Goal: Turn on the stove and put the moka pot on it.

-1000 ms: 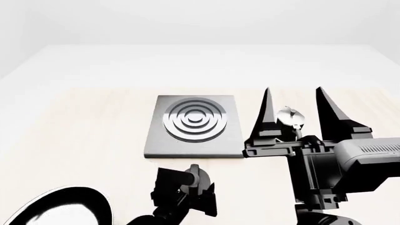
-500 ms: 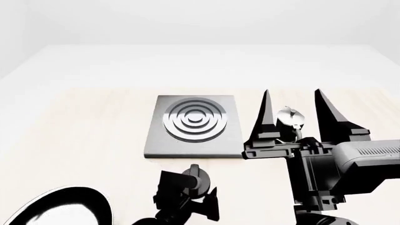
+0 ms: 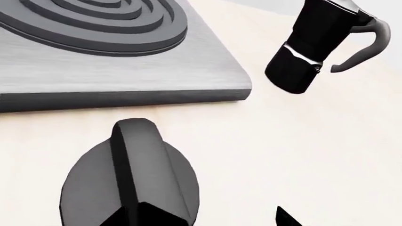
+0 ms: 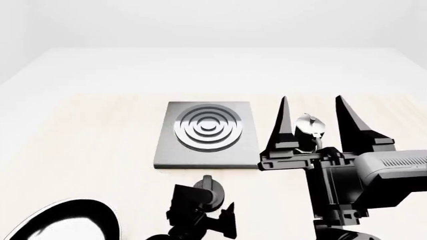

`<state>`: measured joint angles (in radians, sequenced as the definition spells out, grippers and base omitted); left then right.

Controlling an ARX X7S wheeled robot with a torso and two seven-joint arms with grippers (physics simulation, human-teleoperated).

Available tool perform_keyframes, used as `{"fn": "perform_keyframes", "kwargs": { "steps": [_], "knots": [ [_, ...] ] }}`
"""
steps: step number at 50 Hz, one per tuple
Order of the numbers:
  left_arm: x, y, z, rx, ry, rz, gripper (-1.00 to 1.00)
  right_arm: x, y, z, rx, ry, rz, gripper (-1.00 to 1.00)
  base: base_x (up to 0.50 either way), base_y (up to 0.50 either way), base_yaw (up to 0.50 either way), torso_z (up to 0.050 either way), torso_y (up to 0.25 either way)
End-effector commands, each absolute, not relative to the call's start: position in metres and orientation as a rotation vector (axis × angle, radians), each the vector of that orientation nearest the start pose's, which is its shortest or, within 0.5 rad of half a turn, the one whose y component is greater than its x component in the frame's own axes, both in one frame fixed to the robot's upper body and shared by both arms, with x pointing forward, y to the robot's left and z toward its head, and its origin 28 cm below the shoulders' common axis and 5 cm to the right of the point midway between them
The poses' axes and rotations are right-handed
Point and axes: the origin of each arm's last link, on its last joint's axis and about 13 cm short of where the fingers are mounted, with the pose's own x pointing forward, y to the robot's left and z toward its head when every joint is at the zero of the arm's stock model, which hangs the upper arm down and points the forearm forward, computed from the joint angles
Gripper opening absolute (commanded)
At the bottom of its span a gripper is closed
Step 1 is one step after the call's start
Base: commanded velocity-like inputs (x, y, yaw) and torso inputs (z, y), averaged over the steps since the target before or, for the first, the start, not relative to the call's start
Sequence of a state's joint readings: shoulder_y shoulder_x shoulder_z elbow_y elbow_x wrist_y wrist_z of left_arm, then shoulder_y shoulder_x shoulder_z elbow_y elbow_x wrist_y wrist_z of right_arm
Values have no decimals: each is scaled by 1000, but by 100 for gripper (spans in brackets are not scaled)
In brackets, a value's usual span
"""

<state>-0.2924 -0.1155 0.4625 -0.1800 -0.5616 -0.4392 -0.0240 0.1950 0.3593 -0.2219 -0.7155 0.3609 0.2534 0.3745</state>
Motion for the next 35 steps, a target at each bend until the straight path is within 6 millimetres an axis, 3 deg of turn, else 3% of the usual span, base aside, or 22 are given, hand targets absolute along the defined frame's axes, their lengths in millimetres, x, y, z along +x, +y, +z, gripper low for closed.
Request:
{"fn": "perform_keyframes", "kwargs": {
  "steps": [1, 9, 10, 17, 35],
  "knots": [
    [236, 135, 8, -237, 477, -496, 100, 203, -93, 172, 78, -524, 91, 100, 0, 0, 0, 0, 0],
    [232, 129, 12, -237, 477, -528, 100, 204, -93, 179, 79, -524, 91, 100, 0, 0, 0, 0, 0],
    [231, 128, 12, -237, 475, -534, 100, 203, -93, 172, 79, -524, 92, 100, 0, 0, 0, 0, 0],
    [231, 126, 16, -234, 470, -549, 100, 203, -93, 170, 80, -520, 92, 100, 0, 0, 0, 0, 0],
    [265, 138, 47, -159, 358, -477, 100, 202, -95, 174, 81, -516, 93, 100, 0, 0, 0, 0, 1]
  ]
}}
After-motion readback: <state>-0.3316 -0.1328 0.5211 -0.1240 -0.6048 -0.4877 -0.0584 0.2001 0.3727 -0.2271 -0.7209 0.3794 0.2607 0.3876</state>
